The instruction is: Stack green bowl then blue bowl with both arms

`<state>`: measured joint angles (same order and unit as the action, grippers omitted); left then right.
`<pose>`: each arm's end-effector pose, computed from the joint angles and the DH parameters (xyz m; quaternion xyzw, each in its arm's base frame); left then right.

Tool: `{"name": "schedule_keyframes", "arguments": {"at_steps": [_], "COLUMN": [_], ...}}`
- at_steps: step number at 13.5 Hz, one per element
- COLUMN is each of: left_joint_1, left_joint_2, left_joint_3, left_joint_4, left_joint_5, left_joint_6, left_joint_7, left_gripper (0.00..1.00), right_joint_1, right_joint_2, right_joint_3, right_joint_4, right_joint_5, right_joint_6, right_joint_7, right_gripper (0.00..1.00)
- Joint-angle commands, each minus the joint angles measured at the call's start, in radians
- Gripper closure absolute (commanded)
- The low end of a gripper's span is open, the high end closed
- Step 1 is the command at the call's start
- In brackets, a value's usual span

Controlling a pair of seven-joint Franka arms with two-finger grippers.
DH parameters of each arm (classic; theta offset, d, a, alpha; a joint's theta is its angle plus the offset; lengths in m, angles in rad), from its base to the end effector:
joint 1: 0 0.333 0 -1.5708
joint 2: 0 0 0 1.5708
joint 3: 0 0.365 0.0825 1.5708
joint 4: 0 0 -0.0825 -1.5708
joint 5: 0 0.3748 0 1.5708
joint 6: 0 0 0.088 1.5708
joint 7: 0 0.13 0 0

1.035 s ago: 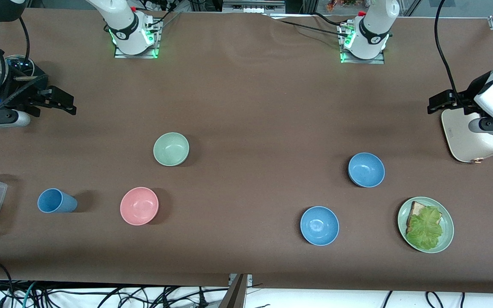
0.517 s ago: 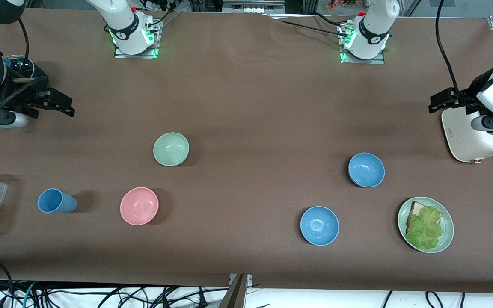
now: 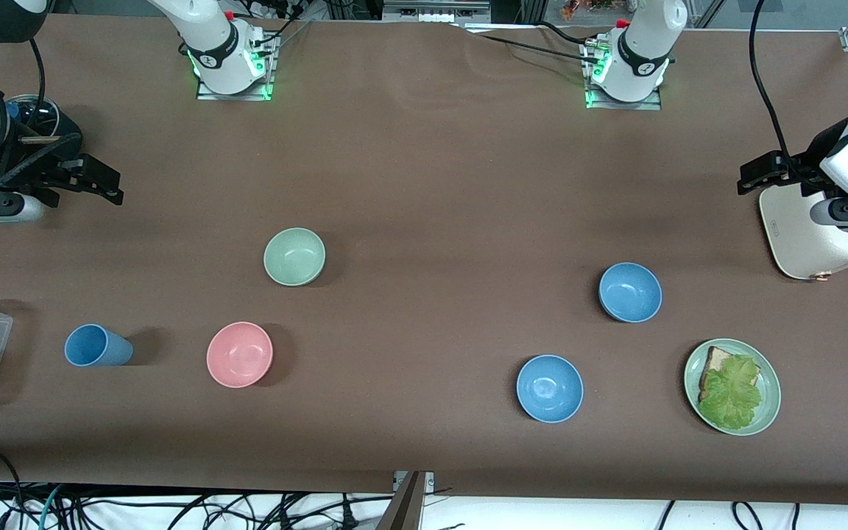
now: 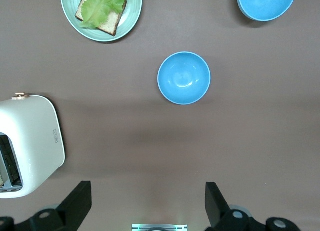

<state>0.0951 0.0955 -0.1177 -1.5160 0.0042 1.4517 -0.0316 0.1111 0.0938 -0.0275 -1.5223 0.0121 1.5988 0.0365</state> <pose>0.5607 -0.0086 0.6136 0.9968 0.0044 -0.0796 0.0013 0.5780 0.0508 0.6226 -0.9997 -0.0234 0.0089 0.0042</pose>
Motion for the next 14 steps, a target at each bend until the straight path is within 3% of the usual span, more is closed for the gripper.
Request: {"name": "schedule_keyframes", "arguments": {"at_steps": [1,14], "left_joint_1": [0.0,0.015], "left_joint_2": [0.004,0.036], "left_joint_3": [-0.002,0.02], "left_joint_4": [0.025,0.066], "left_joint_5": [0.007,0.014], "left_joint_6": [-0.021,-0.011], "left_joint_7": [-0.002,-0.011], "left_gripper": [0.0,0.0], "right_joint_1": [-0.001,0.002], "right_joint_2": [-0.016,0.017], "right_joint_3": [0.006,0.009], "right_joint_4": [-0.018,-0.007], "right_joint_5": [-0.012,0.008], "right_joint_6": [0.01,-0.013], "right_joint_7": [0.006,-0.027], "right_gripper": [0.0,0.0]}}
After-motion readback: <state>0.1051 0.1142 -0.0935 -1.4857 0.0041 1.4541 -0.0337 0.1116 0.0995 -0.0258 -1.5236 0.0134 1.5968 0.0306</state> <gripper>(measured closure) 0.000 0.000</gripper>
